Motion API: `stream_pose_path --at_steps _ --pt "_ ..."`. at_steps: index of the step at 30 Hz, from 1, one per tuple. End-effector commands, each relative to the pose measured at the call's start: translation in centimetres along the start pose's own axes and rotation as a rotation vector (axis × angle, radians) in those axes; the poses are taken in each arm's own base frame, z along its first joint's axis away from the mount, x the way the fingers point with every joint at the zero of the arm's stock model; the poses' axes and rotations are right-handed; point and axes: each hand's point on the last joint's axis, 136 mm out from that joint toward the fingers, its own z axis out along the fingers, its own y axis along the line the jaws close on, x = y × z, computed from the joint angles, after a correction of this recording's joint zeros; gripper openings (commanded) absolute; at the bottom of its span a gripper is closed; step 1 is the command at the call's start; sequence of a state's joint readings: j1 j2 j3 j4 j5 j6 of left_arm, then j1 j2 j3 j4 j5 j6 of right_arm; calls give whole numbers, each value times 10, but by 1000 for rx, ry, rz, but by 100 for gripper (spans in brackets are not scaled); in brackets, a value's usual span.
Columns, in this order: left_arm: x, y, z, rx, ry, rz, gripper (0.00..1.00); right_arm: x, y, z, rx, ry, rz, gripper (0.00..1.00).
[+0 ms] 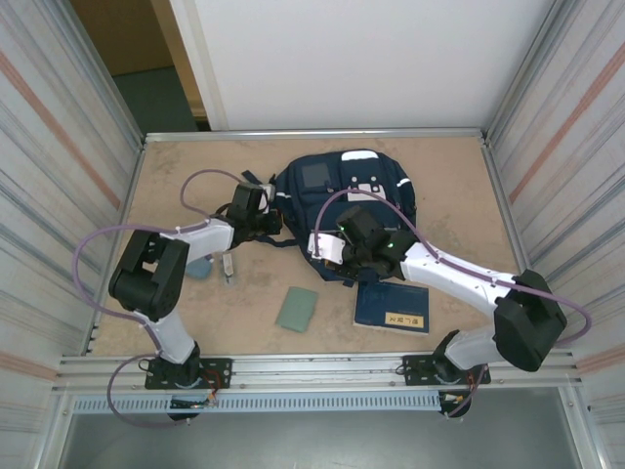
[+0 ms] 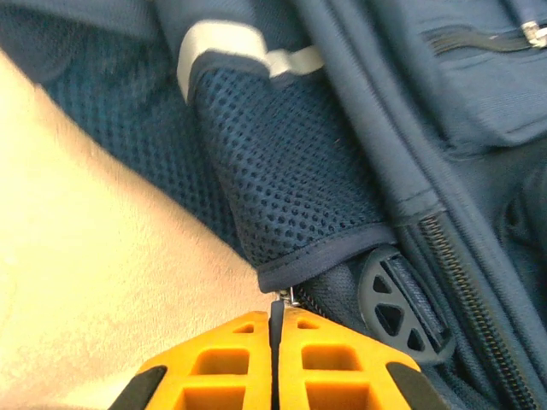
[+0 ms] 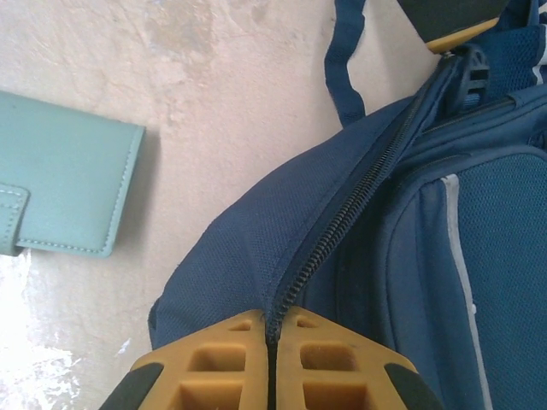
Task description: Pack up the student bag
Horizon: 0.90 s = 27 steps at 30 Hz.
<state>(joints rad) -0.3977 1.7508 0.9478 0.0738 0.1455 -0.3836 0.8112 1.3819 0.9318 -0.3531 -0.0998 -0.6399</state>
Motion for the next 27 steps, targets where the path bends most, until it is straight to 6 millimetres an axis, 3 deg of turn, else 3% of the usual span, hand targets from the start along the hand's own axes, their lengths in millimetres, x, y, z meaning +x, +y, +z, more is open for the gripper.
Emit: stream_pose_path --at_steps 1,4,8,12,13,14,17,19,21,23,27 --pt "-13 51 -3 -164 -42 -115 0 -2 11 -1 -31 0 0 15" --pt "-20 55 -13 -194 -76 -87 9 -1 9 2 -23 15 51 33" --pt "-25 46 -34 -182 -63 -83 25 5 18 2 -38 63 71 41" --pt "-19 31 -54 -102 -71 -120 36 10 -1 -10 78 62 145 45" --pt "-17 28 -58 -85 -64 -135 37 9 -14 -17 136 41 189 88" --pt "-15 25 -62 -72 -51 -143 37 11 -25 -22 181 24 237 99" --pt "-11 7 -78 -3 -13 -157 39 22 -71 -50 307 -53 511 99" --pt "-12 -13 -87 87 -7 -144 40 42 -104 -69 393 -113 761 99" --pt "-13 -37 -94 179 8 -139 41 90 -136 -95 578 -121 1186 99" --pt "-12 -56 -99 236 43 -166 39 129 -146 -110 658 -100 1462 99" --pt "1 -80 -89 280 111 -174 40 147 -143 -94 466 -119 1612 99"
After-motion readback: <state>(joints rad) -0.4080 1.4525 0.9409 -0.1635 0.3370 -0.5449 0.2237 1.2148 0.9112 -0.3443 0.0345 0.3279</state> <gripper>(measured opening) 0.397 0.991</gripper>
